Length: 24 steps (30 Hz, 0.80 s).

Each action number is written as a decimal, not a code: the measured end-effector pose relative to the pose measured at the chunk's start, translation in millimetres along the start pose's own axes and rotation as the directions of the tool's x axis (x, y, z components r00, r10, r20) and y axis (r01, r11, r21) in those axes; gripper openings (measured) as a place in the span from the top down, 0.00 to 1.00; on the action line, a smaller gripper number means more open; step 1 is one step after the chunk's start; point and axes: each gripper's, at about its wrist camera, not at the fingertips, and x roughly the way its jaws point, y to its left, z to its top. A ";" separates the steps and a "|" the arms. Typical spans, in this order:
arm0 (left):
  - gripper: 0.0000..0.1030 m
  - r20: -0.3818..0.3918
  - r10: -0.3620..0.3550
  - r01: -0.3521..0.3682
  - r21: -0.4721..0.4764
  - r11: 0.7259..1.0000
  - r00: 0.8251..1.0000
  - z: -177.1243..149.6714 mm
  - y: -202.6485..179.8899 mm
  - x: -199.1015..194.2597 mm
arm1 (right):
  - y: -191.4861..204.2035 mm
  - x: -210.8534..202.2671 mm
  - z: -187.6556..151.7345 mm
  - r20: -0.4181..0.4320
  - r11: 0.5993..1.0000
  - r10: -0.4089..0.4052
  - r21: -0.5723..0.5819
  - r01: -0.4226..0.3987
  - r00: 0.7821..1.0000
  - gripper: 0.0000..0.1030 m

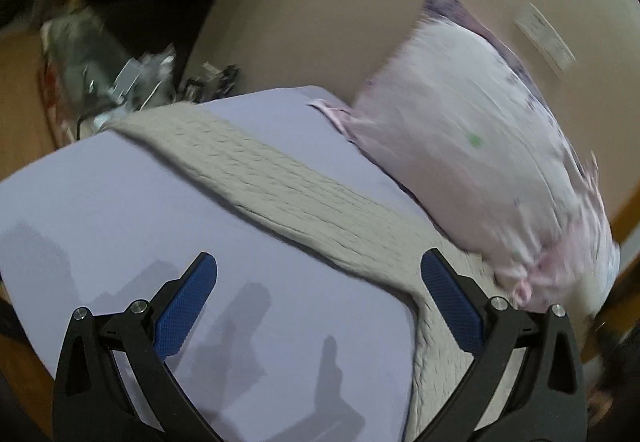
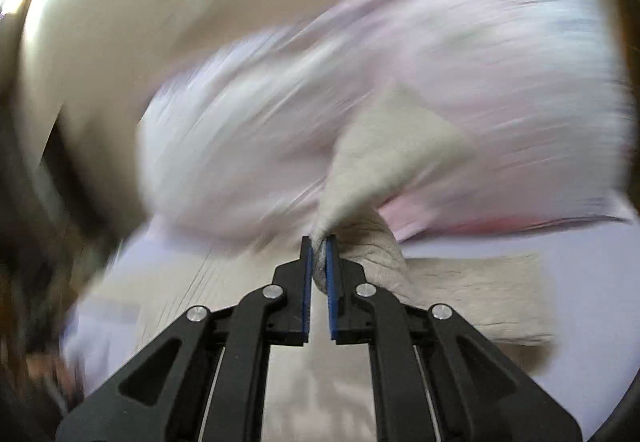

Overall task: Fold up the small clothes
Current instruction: 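Grasp a sweater sleeve with the right gripper and fold it across the body, then grasp the other sleeve with the left gripper and fold it across the body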

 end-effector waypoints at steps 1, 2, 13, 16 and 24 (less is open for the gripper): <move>0.01 -0.009 0.007 -0.007 -0.028 1.000 1.000 4.6 5.8 4.2 | 16.0 18.5 -6.2 -0.063 0.999 0.018 -0.039 -0.021 0.998 0.87; 0.01 -0.011 0.005 -0.005 -0.037 0.999 1.000 6.2 7.8 6.4 | 30.9 36.0 -13.8 -0.130 0.996 0.030 -0.073 -0.040 0.991 0.78; 0.22 -0.059 0.035 -0.048 -0.225 0.973 0.998 49.8 57.2 50.4 | -37.1 -10.9 -39.3 -0.078 0.989 -0.074 0.120 0.083 0.994 0.26; 0.26 -0.047 0.035 -0.048 -0.294 0.955 0.998 57.6 70.6 56.2 | -50.0 -11.7 -50.3 -0.093 0.984 -0.082 0.148 0.096 0.992 0.25; 0.87 -0.098 0.139 -0.165 -0.357 0.919 0.985 80.1 78.6 76.0 | -57.8 -23.4 -56.0 -0.070 0.984 -0.048 0.165 0.060 0.996 0.24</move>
